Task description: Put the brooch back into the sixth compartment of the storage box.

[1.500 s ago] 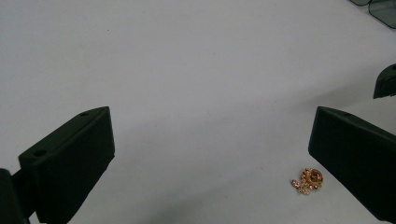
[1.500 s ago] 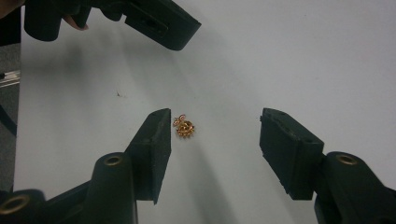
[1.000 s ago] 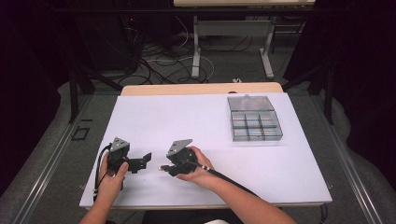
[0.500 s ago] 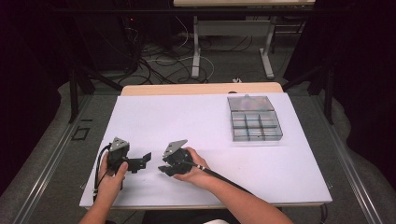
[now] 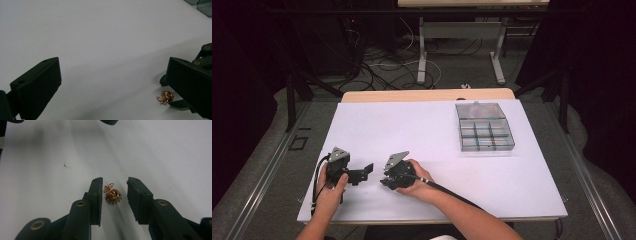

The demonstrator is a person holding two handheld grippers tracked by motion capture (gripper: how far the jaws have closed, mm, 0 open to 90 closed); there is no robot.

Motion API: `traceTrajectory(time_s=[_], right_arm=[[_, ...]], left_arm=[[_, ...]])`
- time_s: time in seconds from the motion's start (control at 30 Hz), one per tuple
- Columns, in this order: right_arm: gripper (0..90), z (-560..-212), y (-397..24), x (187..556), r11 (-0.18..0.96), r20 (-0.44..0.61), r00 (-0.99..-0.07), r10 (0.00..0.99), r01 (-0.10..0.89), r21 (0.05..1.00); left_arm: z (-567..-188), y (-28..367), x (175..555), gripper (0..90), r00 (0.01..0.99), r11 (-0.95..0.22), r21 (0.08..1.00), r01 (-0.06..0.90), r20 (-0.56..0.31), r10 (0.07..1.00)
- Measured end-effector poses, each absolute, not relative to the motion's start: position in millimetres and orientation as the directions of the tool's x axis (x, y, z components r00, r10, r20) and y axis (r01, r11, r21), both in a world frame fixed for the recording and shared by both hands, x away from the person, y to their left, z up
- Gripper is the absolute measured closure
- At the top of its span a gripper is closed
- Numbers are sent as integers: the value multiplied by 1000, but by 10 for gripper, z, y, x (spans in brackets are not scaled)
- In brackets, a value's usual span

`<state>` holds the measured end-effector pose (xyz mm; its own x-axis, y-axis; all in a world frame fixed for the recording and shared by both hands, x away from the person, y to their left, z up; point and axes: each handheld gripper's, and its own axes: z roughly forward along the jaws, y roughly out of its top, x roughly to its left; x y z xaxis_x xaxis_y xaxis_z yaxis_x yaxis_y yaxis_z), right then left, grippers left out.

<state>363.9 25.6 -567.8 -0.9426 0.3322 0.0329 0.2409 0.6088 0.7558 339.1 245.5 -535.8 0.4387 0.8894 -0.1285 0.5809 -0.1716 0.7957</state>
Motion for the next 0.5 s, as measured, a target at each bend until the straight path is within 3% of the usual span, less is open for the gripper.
traceTrajectory(time_s=[0.5], right_arm=[[719, -5679, 261, 3636, 606, 39, -940, 340, 250, 755]], left_arm=[[-5357, 2445, 3389, 6, 444, -178, 795, 580, -125, 887]])
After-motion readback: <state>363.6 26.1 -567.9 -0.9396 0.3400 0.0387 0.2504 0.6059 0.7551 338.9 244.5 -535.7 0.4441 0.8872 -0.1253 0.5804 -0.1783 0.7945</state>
